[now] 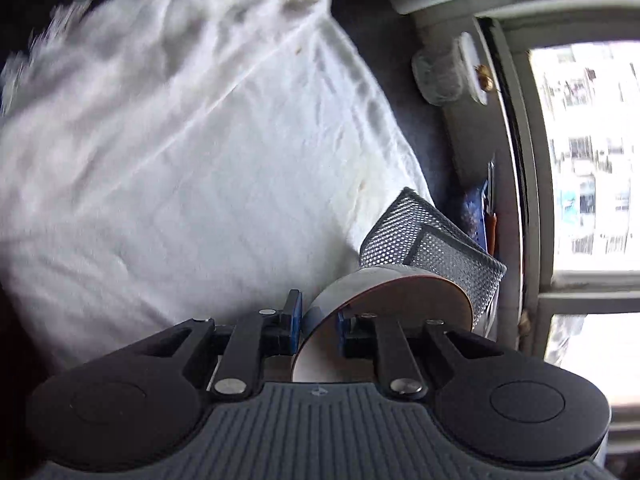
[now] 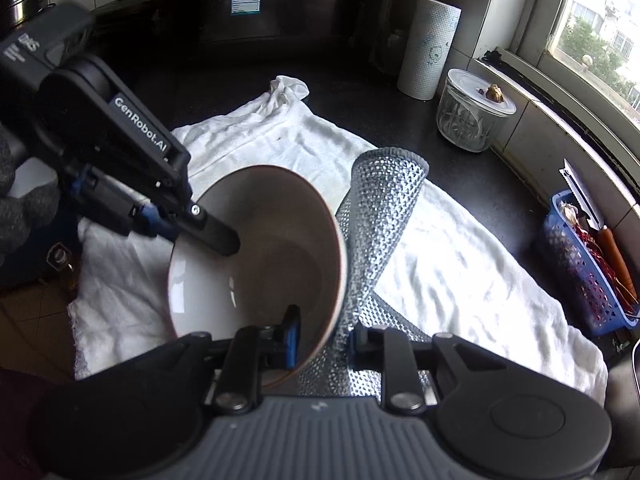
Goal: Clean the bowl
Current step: 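Keep rubbing the mesh cloth along the bowl's outside with the right gripper while the left gripper holds it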
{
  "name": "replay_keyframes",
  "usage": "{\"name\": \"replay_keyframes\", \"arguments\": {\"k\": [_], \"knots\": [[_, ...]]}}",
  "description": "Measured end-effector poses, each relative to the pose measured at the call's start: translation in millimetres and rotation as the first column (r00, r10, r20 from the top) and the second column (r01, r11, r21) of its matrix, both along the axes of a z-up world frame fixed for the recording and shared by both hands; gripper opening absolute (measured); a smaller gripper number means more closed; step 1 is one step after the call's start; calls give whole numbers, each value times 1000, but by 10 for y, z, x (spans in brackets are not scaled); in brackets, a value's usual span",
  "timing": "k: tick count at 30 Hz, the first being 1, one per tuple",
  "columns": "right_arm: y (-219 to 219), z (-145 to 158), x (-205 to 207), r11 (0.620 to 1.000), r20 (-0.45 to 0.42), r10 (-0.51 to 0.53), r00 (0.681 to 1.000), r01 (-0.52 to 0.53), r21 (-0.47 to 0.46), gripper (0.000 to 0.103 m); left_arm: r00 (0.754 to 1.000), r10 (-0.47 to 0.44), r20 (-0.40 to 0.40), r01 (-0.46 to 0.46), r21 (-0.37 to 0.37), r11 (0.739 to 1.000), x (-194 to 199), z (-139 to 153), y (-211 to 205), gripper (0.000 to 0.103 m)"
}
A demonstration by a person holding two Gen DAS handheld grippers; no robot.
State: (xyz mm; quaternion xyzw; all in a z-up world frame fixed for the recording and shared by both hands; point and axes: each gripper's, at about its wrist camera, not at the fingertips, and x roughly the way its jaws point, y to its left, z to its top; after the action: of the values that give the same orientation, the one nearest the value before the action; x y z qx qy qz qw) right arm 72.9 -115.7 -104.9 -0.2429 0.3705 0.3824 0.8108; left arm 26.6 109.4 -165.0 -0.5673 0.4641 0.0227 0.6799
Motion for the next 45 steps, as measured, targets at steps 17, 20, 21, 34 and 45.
{"name": "replay_keyframes", "arguments": {"k": [17, 20, 21, 34, 45], "knots": [[57, 101, -86, 990, 174, 102, 979, -83, -115, 9, 713, -697, -77, 322, 919, 227, 98, 905, -1241, 16], [82, 138, -108, 983, 215, 132, 968, -100, -153, 8, 650, -750, -121, 294, 951, 101, 48, 931, -1411, 8], [83, 150, -111, 982, 219, 135, 966, -101, -158, 8, 660, -743, -108, 294, 948, 123, 49, 944, -1400, 8], [2, 60, -123, 997, 75, 63, 995, -59, -46, 22, 967, -239, 90, 178, 432, 884, 44, 442, -293, 12], [9, -20, -182, 997, 72, 53, 996, -49, -59, 20, 999, -46, -16, 47, 68, 997, -110, -40, -114, 11]]}}
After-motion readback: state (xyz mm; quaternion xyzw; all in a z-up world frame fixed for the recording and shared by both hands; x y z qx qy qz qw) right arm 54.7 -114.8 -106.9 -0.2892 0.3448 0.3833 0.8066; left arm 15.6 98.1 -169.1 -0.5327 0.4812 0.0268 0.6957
